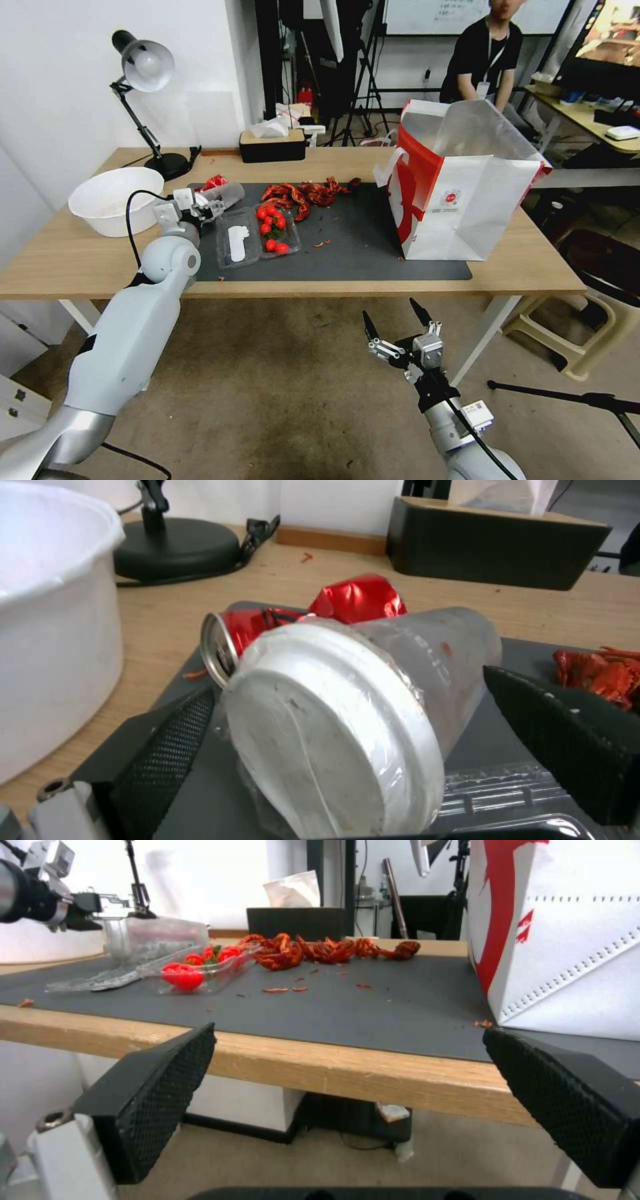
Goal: Pick up the trash from the table and place it into the takeout bag.
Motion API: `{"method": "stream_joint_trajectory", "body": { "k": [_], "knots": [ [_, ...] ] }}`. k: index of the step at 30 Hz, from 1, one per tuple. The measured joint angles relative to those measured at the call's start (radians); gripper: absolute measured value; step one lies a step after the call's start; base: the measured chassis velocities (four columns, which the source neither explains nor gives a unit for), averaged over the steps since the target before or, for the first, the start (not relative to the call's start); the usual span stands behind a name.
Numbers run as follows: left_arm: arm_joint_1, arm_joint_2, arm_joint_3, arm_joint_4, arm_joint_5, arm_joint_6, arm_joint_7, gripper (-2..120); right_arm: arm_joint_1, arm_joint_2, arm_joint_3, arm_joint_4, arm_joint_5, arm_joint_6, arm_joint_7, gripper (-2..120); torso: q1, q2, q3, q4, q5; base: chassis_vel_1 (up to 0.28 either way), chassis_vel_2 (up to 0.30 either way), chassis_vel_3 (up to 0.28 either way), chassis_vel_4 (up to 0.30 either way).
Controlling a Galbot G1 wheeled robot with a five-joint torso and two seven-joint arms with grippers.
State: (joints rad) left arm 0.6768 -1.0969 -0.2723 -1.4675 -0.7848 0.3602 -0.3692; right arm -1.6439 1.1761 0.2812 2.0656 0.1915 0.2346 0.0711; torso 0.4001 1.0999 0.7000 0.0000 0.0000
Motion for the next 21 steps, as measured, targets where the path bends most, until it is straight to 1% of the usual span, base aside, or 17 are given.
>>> {"method": "stream_joint_trajectory", "body": {
  "k": [3,11,13,14,16,17,19,20,21],
  "knots": [
    [-0.001,-0.003,0.000,0.008,-0.005,0.000,0.001,100,0.000,0.000,0.000,0.000,0.000,0.000,0.000,100,0.000,0.000,0.000,0.0000,0.0000,0.000,0.000,0.000,0.000],
    [-0.003,-0.007,0.002,0.020,-0.025,0.001,-0.030,99,-0.002,0.000,-0.001,0.000,0.000,0.001,0.000,100,0.000,0.000,0.000,0.0000,0.0000,0.000,0.000,0.000,0.000],
    [-0.003,-0.006,0.002,0.023,-0.028,0.001,-0.033,93,-0.002,0.001,-0.002,0.000,0.000,0.001,0.000,100,0.000,0.000,0.000,0.0000,0.0000,0.000,0.000,0.000,0.000],
    [-0.003,-0.006,0.002,0.023,-0.028,0.001,-0.033,93,-0.002,0.001,-0.002,0.000,0.000,0.001,0.000,100,0.000,0.000,0.000,0.0000,0.0000,0.000,0.000,0.000,0.000],
    [-0.002,-0.005,0.003,0.023,-0.029,0.001,-0.032,81,-0.001,0.001,-0.003,0.000,-0.001,0.002,0.000,100,0.000,0.000,0.000,0.0000,0.0000,0.000,0.000,0.000,0.000],
    [-0.002,-0.005,0.003,0.023,-0.029,0.001,-0.032,81,-0.001,0.001,-0.003,0.000,-0.001,0.002,0.000,100,0.000,0.000,0.000,0.0000,0.0000,0.000,0.000,0.000,0.000],
    [0.001,-0.007,0.004,0.024,-0.028,-0.003,-0.032,70,-0.001,0.003,-0.004,0.000,-0.001,0.002,0.000,100,0.000,0.000,0.000,0.0000,0.0000,0.000,0.000,0.000,0.000],
    [0.002,-0.007,0.004,0.024,-0.027,-0.005,-0.031,67,-0.001,0.003,-0.004,0.000,-0.002,0.002,0.000,100,0.000,0.000,0.000,0.0000,0.0000,0.000,0.000,0.000,0.000],
    [0.003,-0.007,0.005,0.024,-0.026,-0.008,-0.029,61,-0.001,0.003,-0.004,0.000,-0.002,0.002,0.000,100,0.000,0.000,0.000,0.0000,-0.0001,0.000,0.000,0.000,0.000]
  ]
}}
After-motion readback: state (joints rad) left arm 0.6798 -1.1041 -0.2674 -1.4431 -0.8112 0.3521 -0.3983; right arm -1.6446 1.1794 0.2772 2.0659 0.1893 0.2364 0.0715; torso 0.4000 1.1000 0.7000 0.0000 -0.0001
